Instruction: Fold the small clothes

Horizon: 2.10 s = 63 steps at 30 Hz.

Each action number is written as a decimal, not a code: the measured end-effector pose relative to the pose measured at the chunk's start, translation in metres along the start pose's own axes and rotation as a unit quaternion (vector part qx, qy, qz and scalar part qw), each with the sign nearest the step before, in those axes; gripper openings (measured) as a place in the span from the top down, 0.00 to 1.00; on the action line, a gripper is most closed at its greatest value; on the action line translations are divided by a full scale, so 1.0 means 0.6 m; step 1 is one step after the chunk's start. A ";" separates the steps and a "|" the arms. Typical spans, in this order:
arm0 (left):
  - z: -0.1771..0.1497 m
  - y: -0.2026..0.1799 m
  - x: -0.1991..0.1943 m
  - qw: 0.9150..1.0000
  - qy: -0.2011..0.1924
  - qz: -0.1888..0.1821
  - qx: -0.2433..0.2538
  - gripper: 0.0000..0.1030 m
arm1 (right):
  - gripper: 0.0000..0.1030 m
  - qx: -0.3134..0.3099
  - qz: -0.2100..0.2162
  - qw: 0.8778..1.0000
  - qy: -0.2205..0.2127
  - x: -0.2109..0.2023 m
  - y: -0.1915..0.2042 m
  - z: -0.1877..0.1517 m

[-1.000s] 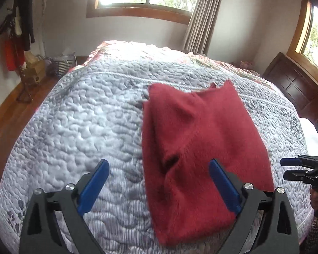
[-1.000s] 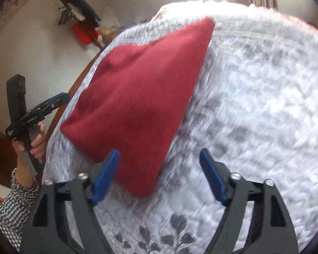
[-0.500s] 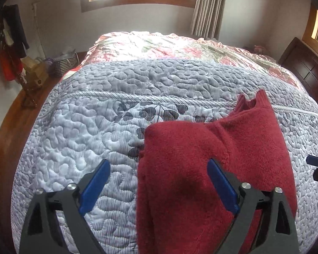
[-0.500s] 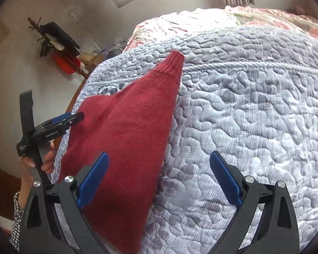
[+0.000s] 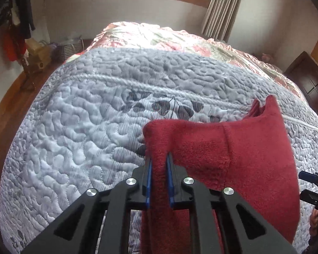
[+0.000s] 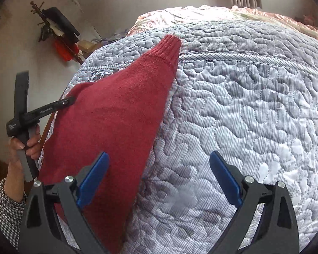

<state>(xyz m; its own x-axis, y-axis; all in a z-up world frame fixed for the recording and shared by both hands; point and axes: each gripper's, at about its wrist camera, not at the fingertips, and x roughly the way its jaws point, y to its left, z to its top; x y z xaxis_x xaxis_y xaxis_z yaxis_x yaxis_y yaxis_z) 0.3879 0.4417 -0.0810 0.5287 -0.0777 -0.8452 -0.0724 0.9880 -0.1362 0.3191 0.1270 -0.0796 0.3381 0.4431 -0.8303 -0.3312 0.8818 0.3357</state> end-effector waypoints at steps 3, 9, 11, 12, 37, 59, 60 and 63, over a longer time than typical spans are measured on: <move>-0.003 0.000 -0.011 1.000 -0.009 -0.005 0.005 0.76 | 0.08 -0.007 -0.002 1.000 0.002 -0.004 0.006 -0.002; -0.028 0.008 -0.074 0.999 -0.016 -0.031 0.036 0.17 | 0.08 -0.007 0.008 1.000 0.006 -0.014 0.013 -0.002; -0.041 0.022 -0.080 0.998 -0.003 -0.050 0.032 0.17 | 0.08 -0.006 0.014 1.000 0.009 -0.014 0.015 -0.002; -0.047 0.030 -0.078 0.998 0.006 -0.058 0.026 0.17 | 0.08 -0.006 0.016 1.000 0.011 -0.013 0.018 -0.003; -0.074 -0.022 0.019 0.976 0.110 -0.186 0.038 0.12 | 0.08 -0.007 0.067 0.996 0.061 0.071 0.065 0.000; -0.092 -0.018 -0.033 0.956 0.065 -0.282 -0.038 0.62 | 0.64 0.001 0.128 0.991 0.026 0.001 0.073 -0.020; -0.095 -0.025 -0.041 0.954 0.062 -0.291 -0.038 0.62 | 0.64 -0.002 0.128 0.992 0.022 -0.011 0.071 -0.024; -0.106 -0.064 -0.073 0.949 0.056 -0.309 -0.024 0.62 | 0.64 -0.007 0.125 0.992 0.016 -0.056 0.061 -0.039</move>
<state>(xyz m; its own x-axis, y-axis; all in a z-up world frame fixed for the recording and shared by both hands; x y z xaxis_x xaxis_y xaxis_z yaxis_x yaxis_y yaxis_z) 0.3136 0.3987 -0.0714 0.3889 -0.6576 -0.6452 0.1823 0.7414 -0.6458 0.2747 0.1408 -0.0497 0.2168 0.6420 -0.7354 -0.4128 0.7430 0.5269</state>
